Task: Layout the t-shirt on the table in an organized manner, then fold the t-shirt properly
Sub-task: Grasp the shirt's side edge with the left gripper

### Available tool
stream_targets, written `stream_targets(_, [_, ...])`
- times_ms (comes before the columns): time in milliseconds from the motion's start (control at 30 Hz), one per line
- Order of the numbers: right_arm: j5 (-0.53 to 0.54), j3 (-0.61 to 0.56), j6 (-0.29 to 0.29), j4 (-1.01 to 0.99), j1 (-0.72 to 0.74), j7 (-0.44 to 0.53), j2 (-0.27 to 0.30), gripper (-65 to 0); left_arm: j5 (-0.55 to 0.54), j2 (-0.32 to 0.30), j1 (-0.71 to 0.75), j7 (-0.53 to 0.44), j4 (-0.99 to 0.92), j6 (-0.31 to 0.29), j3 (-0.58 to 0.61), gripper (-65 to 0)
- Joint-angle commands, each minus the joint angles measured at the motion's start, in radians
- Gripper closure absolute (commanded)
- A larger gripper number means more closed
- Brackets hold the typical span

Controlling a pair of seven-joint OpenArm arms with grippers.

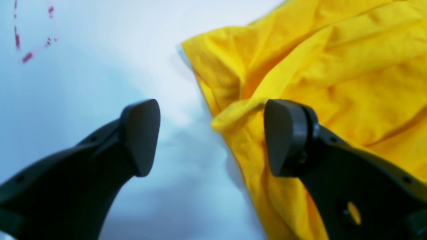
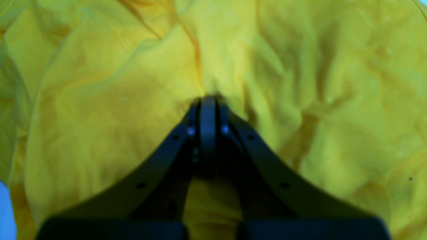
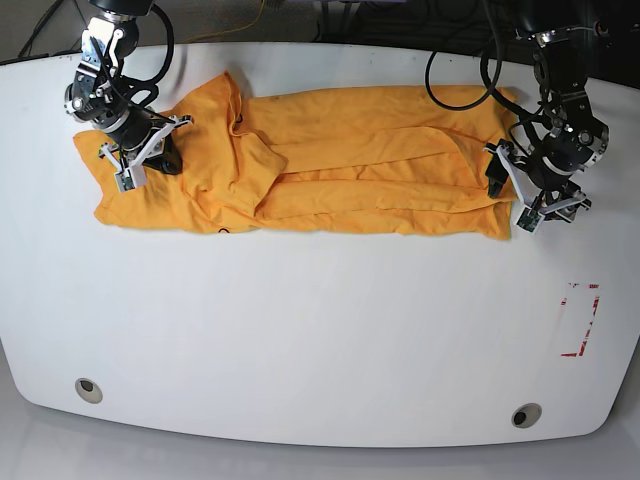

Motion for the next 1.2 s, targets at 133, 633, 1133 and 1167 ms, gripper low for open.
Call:
stream_targets(133, [-0.065, -0.004, -0.009, -0.007, -0.011, -0.095, -0.002, -0.8, -0.01, -0.032, 0.021, -0.015, 0.024, 0.002, -0.001, -44.5])
stream_targets(633, [-0.065, -0.002, -0.009, -0.007, -0.011, -0.095, 0.0, -0.8, -0.008, -0.03, 0.014, -0.015, 0.016, 0.002, 0.0, -44.5])
stream_targets(1133, [-0.065, -0.002, -0.009, -0.007, -0.011, -0.095, 0.001, -0.8, -0.008, -0.03, -0.019, -0.017, -0.043, 0.002, 0.066, -44.5])
stream_targets(1167, [-0.065, -0.002, -0.009, -0.007, -0.011, -0.095, 0.001, -0.8, -0.008, -0.03, -0.019, -0.017, -0.043, 0.002, 0.066, -44.4])
